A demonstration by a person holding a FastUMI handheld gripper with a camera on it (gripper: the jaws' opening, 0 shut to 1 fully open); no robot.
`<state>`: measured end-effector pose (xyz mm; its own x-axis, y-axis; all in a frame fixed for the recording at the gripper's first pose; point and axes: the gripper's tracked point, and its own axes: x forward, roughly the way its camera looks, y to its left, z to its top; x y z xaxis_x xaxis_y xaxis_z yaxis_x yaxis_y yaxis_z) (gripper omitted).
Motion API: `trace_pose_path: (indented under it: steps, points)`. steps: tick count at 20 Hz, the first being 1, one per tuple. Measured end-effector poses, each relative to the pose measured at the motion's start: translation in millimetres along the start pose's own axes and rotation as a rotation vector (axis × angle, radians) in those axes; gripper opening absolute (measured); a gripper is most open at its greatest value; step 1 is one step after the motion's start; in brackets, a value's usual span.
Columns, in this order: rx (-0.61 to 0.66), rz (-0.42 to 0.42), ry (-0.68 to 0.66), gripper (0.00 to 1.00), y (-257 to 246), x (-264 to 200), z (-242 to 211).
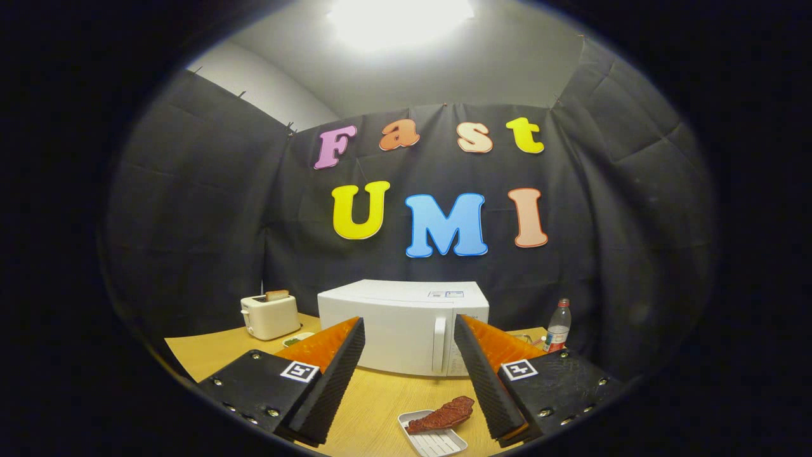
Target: Open the microwave, put the food inside, and close the microwave door.
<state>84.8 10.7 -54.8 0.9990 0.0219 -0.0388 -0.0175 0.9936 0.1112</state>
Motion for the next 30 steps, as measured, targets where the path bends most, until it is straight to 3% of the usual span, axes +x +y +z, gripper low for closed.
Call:
trace_pose_path:
  steps: [13,26,27,28,30]
  points:
    - [-0.028,-0.073,0.093,0.89,-20,126,-87]
    - [0.055,-0.178,0.182,0.86,-61,224,-160]
    - [0.041,-0.201,0.185,0.83,-68,229,-165]
    - [0.036,-0.207,0.181,0.57,-70,229,-164]
    - [0.04,-0.19,0.185,0.39,-66,235,-170]
